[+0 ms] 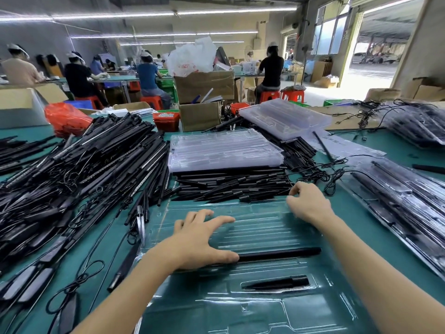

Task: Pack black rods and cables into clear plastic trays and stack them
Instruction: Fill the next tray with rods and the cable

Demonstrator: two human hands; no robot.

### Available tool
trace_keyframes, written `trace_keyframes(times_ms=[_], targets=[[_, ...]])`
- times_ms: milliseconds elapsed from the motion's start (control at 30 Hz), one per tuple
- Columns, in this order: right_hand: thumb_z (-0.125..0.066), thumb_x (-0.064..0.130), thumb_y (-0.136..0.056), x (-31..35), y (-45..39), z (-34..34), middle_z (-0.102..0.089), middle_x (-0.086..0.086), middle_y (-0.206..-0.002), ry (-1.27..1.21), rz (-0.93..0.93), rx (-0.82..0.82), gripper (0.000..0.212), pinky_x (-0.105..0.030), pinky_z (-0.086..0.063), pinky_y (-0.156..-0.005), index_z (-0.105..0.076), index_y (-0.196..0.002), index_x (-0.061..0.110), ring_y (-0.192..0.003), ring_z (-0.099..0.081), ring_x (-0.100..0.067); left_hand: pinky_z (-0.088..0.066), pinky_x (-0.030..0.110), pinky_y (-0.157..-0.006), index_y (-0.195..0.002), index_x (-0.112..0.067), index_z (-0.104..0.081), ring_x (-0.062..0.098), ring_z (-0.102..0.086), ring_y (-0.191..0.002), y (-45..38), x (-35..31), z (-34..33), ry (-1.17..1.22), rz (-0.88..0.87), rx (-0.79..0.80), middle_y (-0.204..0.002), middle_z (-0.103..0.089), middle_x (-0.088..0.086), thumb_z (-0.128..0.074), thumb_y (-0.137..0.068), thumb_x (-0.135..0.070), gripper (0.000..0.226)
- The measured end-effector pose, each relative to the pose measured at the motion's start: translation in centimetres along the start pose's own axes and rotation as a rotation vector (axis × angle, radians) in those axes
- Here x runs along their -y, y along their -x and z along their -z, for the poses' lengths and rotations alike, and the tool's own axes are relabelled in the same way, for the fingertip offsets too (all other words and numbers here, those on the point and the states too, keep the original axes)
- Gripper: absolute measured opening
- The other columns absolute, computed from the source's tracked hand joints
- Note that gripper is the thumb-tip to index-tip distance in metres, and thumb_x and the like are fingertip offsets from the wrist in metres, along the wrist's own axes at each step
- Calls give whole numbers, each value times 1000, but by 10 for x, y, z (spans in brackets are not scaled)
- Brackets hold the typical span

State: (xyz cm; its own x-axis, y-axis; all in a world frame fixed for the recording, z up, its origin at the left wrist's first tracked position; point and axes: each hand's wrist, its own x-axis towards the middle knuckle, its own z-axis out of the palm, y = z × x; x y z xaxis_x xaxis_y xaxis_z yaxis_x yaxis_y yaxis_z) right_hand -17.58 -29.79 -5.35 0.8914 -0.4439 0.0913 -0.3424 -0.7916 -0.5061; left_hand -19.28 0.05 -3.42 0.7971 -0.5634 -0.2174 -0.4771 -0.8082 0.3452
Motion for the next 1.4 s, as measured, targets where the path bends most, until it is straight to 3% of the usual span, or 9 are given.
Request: trace_keyframes(times_ms=[133,267,400,667,900,1033,1100,1200,1400], targets=[[-56,35,-86,3,5,-12,-40,-4,-104,106,-70,-11,19,-45,-35,-99,-53,-101,25,-114,-45,-31,-23,48,-116,-137,-52,-43,16,-30,-139,-6,16,12,116,64,-206,-143,-44,-10,-50,-82,-80,62],[-53,40,-89,-2,9,-16,-35,-4,-104,181,-8,-36,25,-46,-33,-100,-50,-107,22,-116,-43,-31,-37,46,-100,-126,-35,-53,27,-41,-122,-13,67,36,-127,394,-602,-129,-52,5,-52,-96,-46,32],[-51,40,-91,0,11,-18,-42,-7,-109,213,25,-71,26,-45,-35,-98,-50,-107,20,-113,-44,-30,-40,48,-98,-132,-27,-46,36,-40,-122,-14,119,42,-73,586,-459,-132,-44,16,-47,-100,-27,33],[-49,40,-91,-2,11,-19,-35,-3,-102,226,43,-92,24,-43,-34,-93,-49,-105,20,-111,-43,-30,-50,39,-81,-116,-18,-63,30,-59,-95,-10,165,70,-8,493,-501,-110,-57,12,-54,-87,9,41],[-49,40,-91,-1,12,-19,-36,-3,-102,237,55,-88,25,-43,-34,-92,-49,-106,20,-110,-43,-30,-42,45,-92,-117,-23,-62,38,-46,-114,-9,183,78,-360,611,-553,-120,-56,14,-59,-91,-3,33],[-49,40,-91,-1,13,-19,-36,-2,-102,245,57,-95,24,-42,-35,-92,-49,-105,20,-109,-43,-29,-47,34,-68,-105,-18,-66,24,-60,-80,-22,157,73,6,391,-811,-96,-69,7,-55,-94,-6,19],[-49,39,-91,0,13,-18,-37,-3,-103,242,57,-96,24,-42,-35,-92,-48,-105,20,-110,-43,-29,-43,29,-63,-107,-19,-63,12,-58,-72,-34,137,66,117,341,-700,-86,-65,-4,-58,-98,-24,11],[-49,38,-92,1,14,-17,-43,-6,-108,245,56,-90,23,-42,-34,-93,-48,-105,19,-111,-42,-30,-48,36,-85,-118,-16,-61,25,-60,-96,-53,122,53,17,368,-556,-107,-63,6,-60,-98,-40,31],[-48,38,-93,2,15,-17,-45,-7,-113,252,56,-86,25,-43,-35,-94,-49,-108,19,-112,-42,-30,-51,40,-83,-117,-9,-51,33,-60,-95,-67,123,58,74,509,-538,-109,-63,15,-59,-96,-25,28]])
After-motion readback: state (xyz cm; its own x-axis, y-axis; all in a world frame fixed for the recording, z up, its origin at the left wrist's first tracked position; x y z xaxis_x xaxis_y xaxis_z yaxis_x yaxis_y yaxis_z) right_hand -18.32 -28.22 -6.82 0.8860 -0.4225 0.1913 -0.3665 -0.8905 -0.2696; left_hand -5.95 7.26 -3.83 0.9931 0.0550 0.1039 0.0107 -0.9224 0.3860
